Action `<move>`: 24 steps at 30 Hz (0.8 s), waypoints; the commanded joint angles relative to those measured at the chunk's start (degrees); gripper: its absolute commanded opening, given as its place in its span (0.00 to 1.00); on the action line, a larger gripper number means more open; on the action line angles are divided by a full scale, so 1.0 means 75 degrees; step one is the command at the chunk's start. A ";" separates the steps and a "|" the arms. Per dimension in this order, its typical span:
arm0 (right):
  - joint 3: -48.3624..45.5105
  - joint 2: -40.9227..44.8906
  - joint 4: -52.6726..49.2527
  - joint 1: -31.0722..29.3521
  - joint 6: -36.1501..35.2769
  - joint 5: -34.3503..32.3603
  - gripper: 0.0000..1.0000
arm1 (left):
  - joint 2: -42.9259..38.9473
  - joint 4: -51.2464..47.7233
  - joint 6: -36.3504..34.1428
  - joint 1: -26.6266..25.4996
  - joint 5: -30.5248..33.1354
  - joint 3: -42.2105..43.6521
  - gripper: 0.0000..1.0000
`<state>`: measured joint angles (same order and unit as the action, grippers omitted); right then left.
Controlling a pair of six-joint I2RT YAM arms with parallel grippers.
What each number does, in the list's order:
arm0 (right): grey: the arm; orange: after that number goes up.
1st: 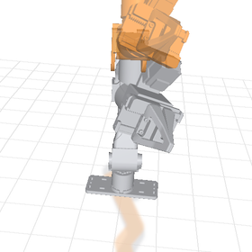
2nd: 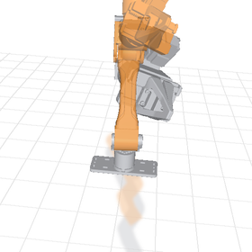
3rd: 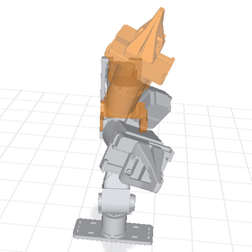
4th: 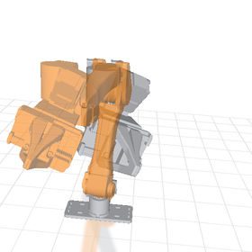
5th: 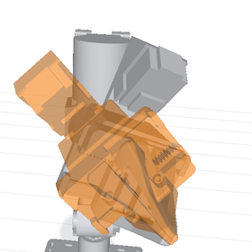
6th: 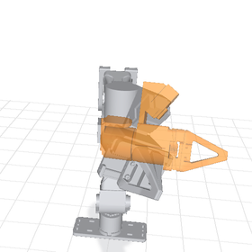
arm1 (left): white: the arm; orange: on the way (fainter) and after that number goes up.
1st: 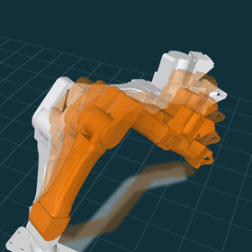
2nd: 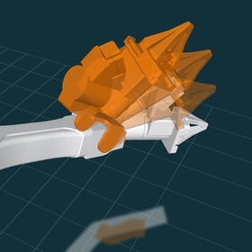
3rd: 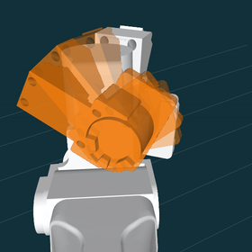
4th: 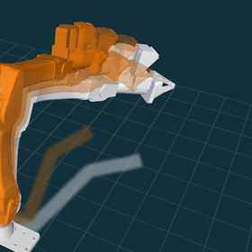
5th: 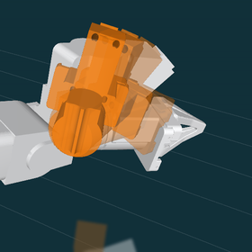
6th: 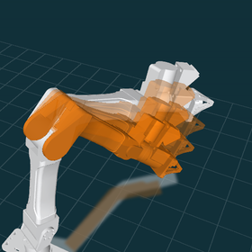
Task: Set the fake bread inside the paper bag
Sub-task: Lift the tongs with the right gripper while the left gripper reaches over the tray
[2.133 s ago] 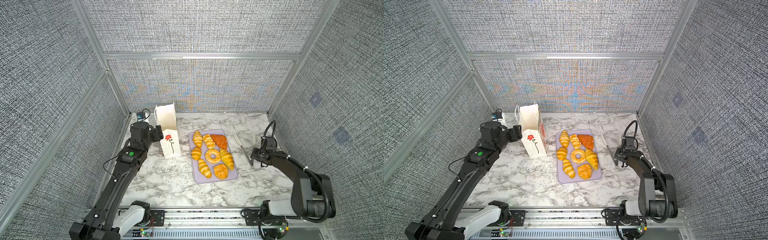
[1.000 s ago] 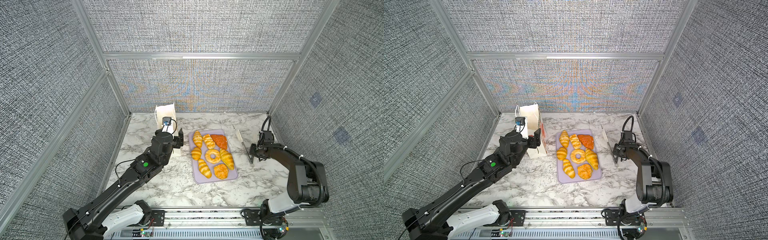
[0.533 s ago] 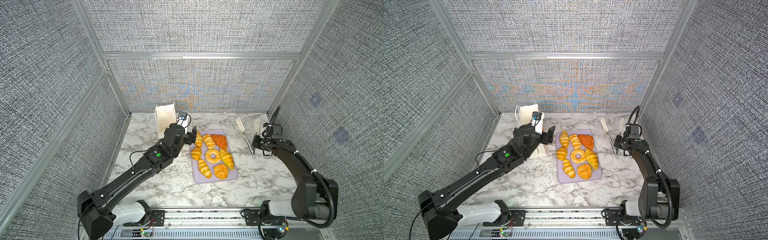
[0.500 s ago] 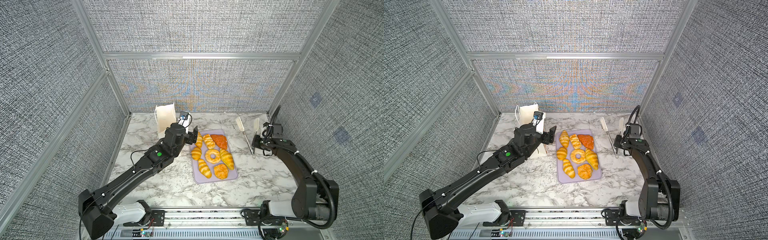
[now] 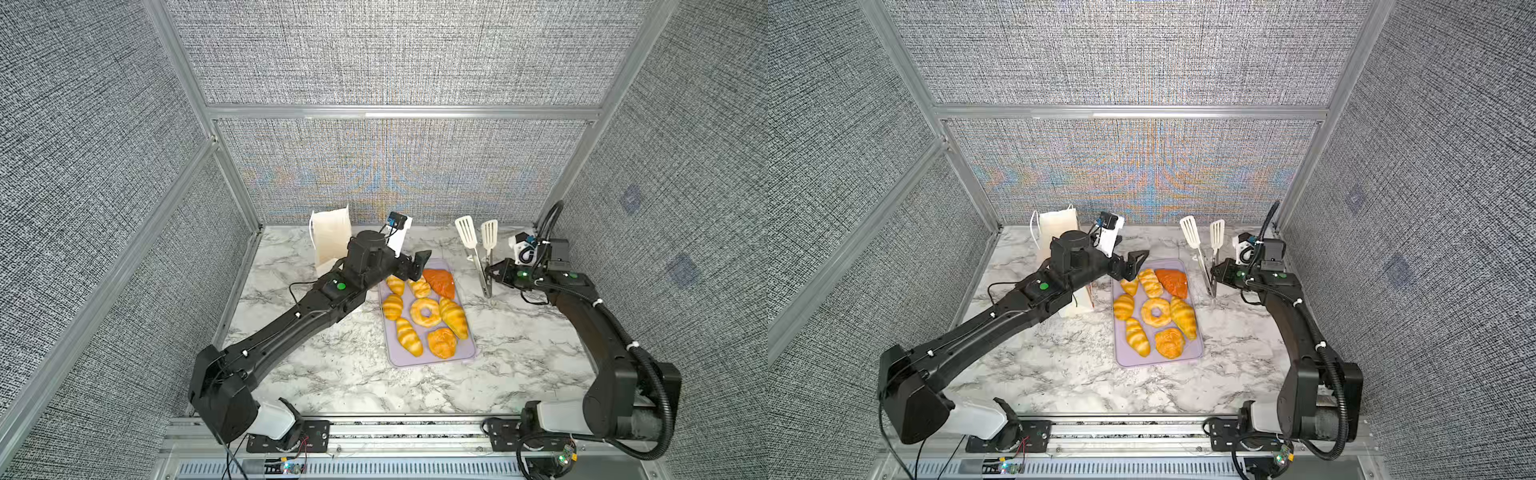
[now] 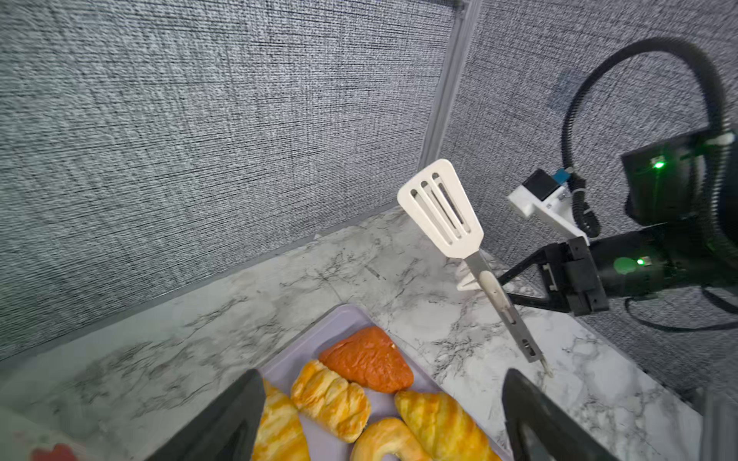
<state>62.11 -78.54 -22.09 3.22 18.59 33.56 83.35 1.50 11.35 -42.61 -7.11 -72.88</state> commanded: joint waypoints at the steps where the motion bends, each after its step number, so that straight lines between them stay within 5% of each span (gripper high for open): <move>1: 0.0063 0.0018 0.0582 -0.0009 0.0349 0.1087 0.04 | 0.0222 0.0752 0.0286 0.0136 -0.1788 -0.0044 0.95; 8: 0.0083 -0.0067 0.1083 -0.0120 0.0754 0.1810 0.04 | 0.0898 0.1198 0.0661 0.0406 -0.3227 -0.0258 0.95; 24: 0.0156 -0.0375 0.1190 -0.0324 0.0850 0.2776 0.04 | 0.2254 0.2043 0.1020 0.0791 -0.5072 -0.1047 0.91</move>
<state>62.39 -81.12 -15.20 0.97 24.88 51.72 99.02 13.85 19.16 -36.82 -40.82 -78.94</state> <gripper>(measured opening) 0.087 0.910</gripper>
